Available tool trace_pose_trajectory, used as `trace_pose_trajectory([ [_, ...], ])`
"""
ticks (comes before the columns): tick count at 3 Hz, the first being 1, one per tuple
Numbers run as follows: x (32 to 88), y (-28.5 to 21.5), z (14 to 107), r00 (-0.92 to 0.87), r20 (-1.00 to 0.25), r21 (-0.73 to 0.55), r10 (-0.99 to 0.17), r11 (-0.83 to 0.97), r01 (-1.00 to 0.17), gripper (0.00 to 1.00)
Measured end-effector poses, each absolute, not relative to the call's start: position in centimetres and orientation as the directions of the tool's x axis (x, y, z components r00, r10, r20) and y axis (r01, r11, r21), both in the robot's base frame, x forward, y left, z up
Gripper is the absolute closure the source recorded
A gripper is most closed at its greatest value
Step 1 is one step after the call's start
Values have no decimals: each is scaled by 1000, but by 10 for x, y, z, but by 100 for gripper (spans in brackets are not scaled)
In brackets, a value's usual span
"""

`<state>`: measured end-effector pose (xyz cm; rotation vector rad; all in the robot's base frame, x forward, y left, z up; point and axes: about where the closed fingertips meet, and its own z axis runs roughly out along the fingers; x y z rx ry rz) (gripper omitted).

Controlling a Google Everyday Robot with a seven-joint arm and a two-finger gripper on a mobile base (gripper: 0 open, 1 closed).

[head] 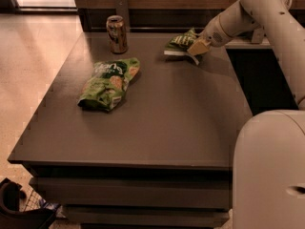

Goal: Pick green jalapeno chip bag

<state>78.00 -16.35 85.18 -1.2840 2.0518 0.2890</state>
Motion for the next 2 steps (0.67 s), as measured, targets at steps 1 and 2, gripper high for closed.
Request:
trace_pose_trajectory([
  [1, 767, -161, 880, -240, -651, -188, -720, 459, -868, 100],
  [2, 754, -159, 905, -199, -666, -210, -719, 436, -875, 100],
])
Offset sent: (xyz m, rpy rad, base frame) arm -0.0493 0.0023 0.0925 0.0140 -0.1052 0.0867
